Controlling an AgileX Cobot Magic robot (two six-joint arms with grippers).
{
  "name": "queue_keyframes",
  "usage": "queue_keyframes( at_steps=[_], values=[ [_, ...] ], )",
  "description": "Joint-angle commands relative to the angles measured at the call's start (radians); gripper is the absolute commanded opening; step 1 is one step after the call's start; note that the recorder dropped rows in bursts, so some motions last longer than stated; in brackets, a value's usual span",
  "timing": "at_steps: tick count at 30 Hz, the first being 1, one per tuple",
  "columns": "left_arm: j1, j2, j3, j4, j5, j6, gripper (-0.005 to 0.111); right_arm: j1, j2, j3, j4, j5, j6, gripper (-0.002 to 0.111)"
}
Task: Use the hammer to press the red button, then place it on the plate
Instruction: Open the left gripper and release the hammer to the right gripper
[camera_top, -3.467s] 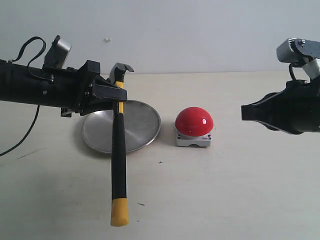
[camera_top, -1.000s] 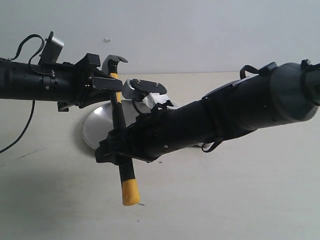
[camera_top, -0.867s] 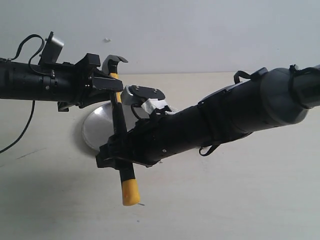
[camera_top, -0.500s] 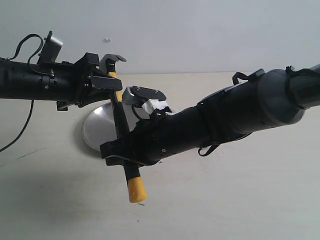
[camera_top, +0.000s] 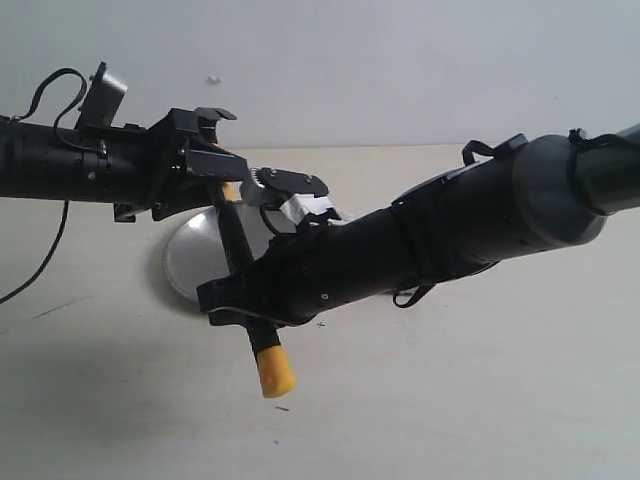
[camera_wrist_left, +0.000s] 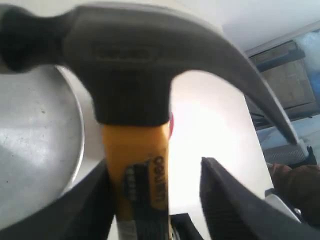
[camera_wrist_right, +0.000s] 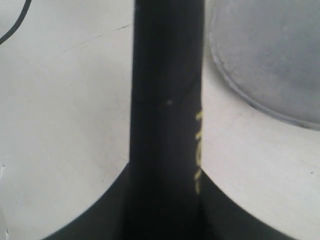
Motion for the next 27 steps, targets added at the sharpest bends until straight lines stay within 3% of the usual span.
queue_keyframes(
  at_steps=[1,6,12,27],
  values=[
    [-0.003,-0.010,-0.002,0.032,0.041,-0.003,0.057,0.002,-0.014,-0.021,0.018,0.006,-0.053,0.000],
    [-0.003,-0.010,-0.002,0.080,0.044,-0.003,0.058,0.002,-0.034,-0.021,0.020,-0.032,-0.053,0.000],
    [-0.003,-0.012,-0.002,0.111,0.049,-0.003,0.068,0.002,-0.042,-0.021,0.020,-0.057,-0.051,0.000],
    [0.005,-0.046,-0.004,0.233,0.049,-0.003,0.068,0.002,-0.051,-0.021,0.037,-0.165,-0.044,0.000]
  ],
)
